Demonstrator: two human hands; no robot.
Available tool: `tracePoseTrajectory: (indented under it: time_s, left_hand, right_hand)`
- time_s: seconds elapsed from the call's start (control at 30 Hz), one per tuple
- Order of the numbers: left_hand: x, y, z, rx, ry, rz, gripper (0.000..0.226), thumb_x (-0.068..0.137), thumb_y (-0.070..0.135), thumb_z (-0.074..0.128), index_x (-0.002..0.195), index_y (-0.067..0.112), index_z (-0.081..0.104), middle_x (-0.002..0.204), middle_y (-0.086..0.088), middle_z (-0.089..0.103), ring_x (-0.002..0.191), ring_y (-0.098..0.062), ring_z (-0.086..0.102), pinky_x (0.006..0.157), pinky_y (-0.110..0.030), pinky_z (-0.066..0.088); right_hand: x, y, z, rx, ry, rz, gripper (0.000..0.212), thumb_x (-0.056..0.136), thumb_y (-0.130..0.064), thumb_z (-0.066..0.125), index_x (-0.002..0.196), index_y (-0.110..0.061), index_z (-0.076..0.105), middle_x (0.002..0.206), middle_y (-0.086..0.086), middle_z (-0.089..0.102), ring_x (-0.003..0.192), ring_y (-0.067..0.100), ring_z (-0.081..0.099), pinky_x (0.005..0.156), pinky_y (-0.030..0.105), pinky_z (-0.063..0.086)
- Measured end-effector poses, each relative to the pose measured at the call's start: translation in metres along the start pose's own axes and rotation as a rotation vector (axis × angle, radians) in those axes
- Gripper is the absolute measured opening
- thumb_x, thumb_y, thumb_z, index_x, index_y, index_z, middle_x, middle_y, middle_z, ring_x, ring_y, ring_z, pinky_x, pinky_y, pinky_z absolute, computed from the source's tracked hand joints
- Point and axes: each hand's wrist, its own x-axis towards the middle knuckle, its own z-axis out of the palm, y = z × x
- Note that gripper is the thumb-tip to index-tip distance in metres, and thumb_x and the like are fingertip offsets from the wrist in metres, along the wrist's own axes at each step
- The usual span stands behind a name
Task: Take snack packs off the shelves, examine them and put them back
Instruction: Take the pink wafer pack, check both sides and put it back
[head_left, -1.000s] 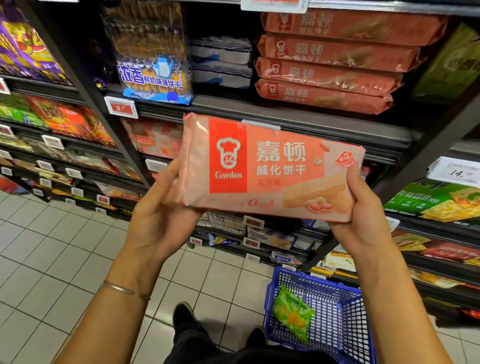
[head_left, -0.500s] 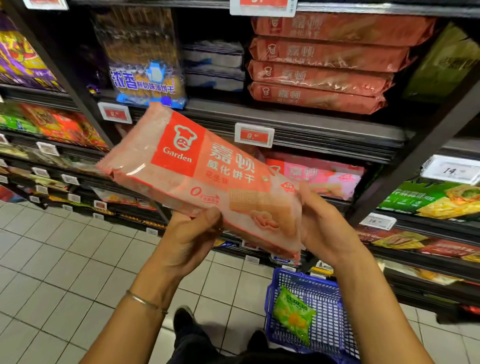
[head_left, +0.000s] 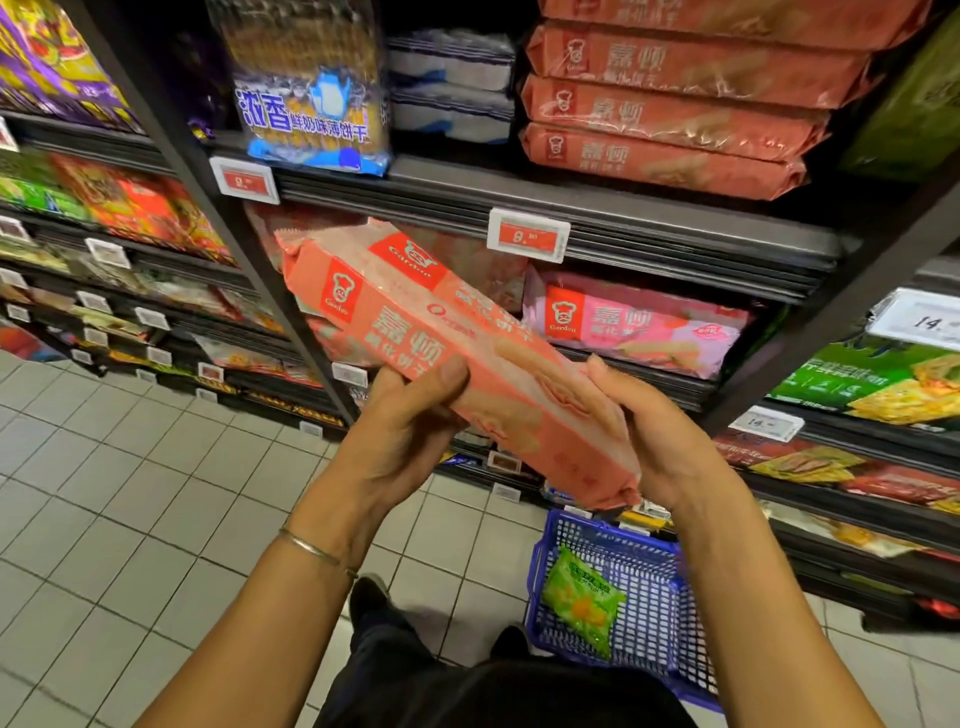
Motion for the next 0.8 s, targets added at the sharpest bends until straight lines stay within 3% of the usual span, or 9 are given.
tracePoseTrajectory:
  time_s: [0.1, 0.17, 0.27, 0.4, 0.47, 0.53, 0.63, 0.73, 0.8]
  left_hand:
    - [0.0, -0.001, 0.002, 0.014, 0.065, 0.019, 0.136, 0.037, 0.044, 0.106, 0.147, -0.003, 0.042, 0.128, -0.022, 0.056, 0.121, -0.038, 0.056, 0.097, -0.049, 0.054]
    - [0.001, -0.001, 0.001, 0.071, 0.078, 0.038, 0.141, 0.04, 0.048, 0.104, 0.151, -0.005, 0.037, 0.129, -0.022, 0.057, 0.117, -0.037, 0.06, 0.091, -0.048, 0.058]
    - [0.003, -0.005, -0.001, 0.188, 0.073, 0.065, 0.115, 0.057, 0.038, 0.094, 0.147, -0.008, 0.039, 0.118, -0.021, 0.064, 0.104, -0.034, 0.068, 0.082, -0.047, 0.061]
    - [0.006, -0.015, -0.001, 0.248, 0.099, 0.09, 0.1, 0.063, 0.039, 0.083, 0.144, -0.004, 0.042, 0.111, -0.011, 0.07, 0.099, -0.026, 0.073, 0.074, -0.038, 0.061]
    - [0.007, -0.016, 0.001, 0.26, 0.106, 0.083, 0.105, 0.06, 0.044, 0.088, 0.144, 0.0, 0.043, 0.116, -0.012, 0.068, 0.104, -0.029, 0.071, 0.075, -0.037, 0.061]
    - [0.007, -0.015, 0.003, 0.27, 0.105, 0.064, 0.125, 0.047, 0.06, 0.098, 0.145, 0.004, 0.043, 0.116, -0.01, 0.068, 0.106, -0.029, 0.071, 0.076, -0.039, 0.061]
    - [0.006, -0.013, 0.0, 0.248, 0.068, 0.066, 0.146, 0.039, 0.071, 0.096, 0.152, 0.002, 0.033, 0.107, -0.003, 0.072, 0.097, -0.02, 0.074, 0.08, -0.037, 0.061]
    - [0.003, -0.013, -0.002, 0.21, 0.036, 0.058, 0.146, 0.042, 0.067, 0.097, 0.157, 0.006, 0.032, 0.128, -0.013, 0.069, 0.113, -0.026, 0.069, 0.102, -0.044, 0.055]
    - [0.002, -0.014, -0.003, 0.177, 0.026, 0.039, 0.128, 0.05, 0.057, 0.1, 0.15, 0.005, 0.038, 0.123, -0.009, 0.07, 0.111, -0.024, 0.068, 0.102, -0.046, 0.052]
  right_hand:
    - [-0.001, 0.001, -0.003, -0.185, 0.032, -0.092, 0.056, 0.096, -0.047, 0.062, 0.136, -0.008, 0.063, 0.137, 0.025, 0.063, 0.129, 0.046, 0.057, 0.101, 0.049, 0.042]
    - [-0.005, -0.001, -0.006, -0.296, 0.032, -0.17, 0.053, 0.09, -0.058, 0.065, 0.129, -0.023, 0.069, 0.132, 0.017, 0.068, 0.126, 0.036, 0.062, 0.101, 0.05, 0.044]
    - [-0.009, -0.004, -0.011, -0.419, -0.096, -0.201, 0.071, 0.079, -0.076, 0.069, 0.139, -0.039, 0.059, 0.14, -0.002, 0.065, 0.133, 0.021, 0.06, 0.11, 0.05, 0.042]
    - [-0.01, -0.007, -0.003, -0.543, -0.237, -0.161, 0.081, 0.073, -0.071, 0.08, 0.145, -0.053, 0.047, 0.149, -0.019, 0.055, 0.137, 0.006, 0.054, 0.106, 0.037, 0.05]
    - [-0.013, -0.007, 0.002, -0.566, -0.266, -0.161, 0.082, 0.071, -0.067, 0.084, 0.143, -0.055, 0.047, 0.147, -0.022, 0.056, 0.134, 0.004, 0.056, 0.1, 0.033, 0.052]
    - [-0.015, -0.006, 0.005, -0.545, -0.241, -0.179, 0.082, 0.07, -0.066, 0.085, 0.143, -0.053, 0.049, 0.145, -0.02, 0.058, 0.132, 0.005, 0.058, 0.103, 0.04, 0.048]
    - [-0.016, -0.005, 0.005, -0.489, -0.225, -0.204, 0.073, 0.08, -0.057, 0.079, 0.146, -0.042, 0.051, 0.144, -0.011, 0.061, 0.133, 0.013, 0.059, 0.104, 0.044, 0.046]
    - [-0.019, -0.001, 0.004, -0.351, -0.27, -0.172, 0.056, 0.078, -0.058, 0.079, 0.131, -0.043, 0.067, 0.128, -0.008, 0.072, 0.115, 0.012, 0.07, 0.089, 0.029, 0.055]
    - [-0.02, 0.005, 0.005, -0.199, -0.309, -0.105, 0.052, 0.062, -0.065, 0.087, 0.11, -0.047, 0.078, 0.109, -0.01, 0.079, 0.097, 0.007, 0.075, 0.078, 0.022, 0.059]
